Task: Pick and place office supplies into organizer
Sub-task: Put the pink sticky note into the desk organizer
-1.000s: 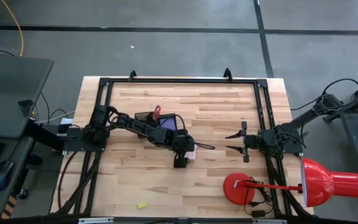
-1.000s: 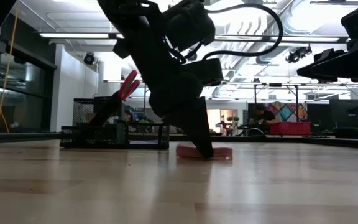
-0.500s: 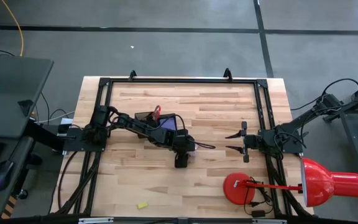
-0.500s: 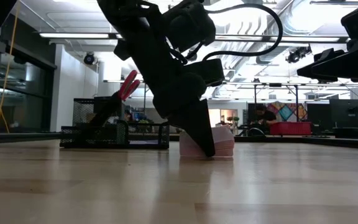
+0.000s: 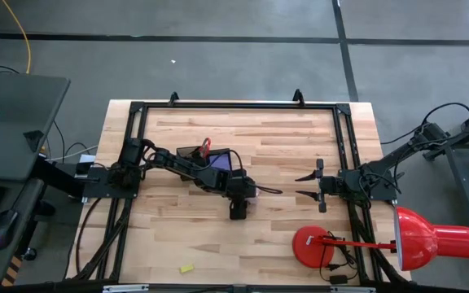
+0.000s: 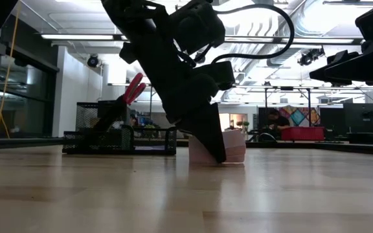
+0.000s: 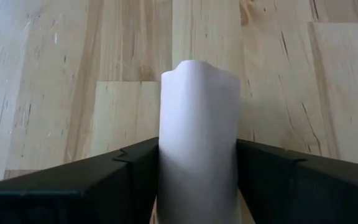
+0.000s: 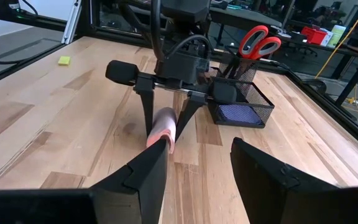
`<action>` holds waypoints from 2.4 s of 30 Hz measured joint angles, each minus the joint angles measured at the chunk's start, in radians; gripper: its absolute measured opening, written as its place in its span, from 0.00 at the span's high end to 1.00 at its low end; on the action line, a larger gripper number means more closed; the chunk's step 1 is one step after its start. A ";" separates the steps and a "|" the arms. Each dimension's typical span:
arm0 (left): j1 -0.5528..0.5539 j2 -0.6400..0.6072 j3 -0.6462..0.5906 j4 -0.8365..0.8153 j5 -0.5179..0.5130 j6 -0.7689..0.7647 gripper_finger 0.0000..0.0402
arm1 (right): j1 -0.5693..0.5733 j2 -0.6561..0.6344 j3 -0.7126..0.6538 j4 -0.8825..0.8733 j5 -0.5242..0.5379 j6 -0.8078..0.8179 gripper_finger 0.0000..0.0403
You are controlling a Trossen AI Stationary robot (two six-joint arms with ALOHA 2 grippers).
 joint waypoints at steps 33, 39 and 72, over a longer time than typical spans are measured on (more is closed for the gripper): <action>-0.002 -0.045 0.010 -0.127 -0.165 0.030 0.62 | 0.000 0.000 0.000 0.000 0.000 0.000 0.58; 0.002 -0.063 0.042 -0.196 -0.209 0.051 0.62 | 0.000 0.000 0.000 0.000 0.000 0.000 0.58; 0.033 -0.068 0.237 -0.850 -0.661 -0.153 0.63 | 0.000 0.000 0.000 -0.015 0.000 0.000 0.58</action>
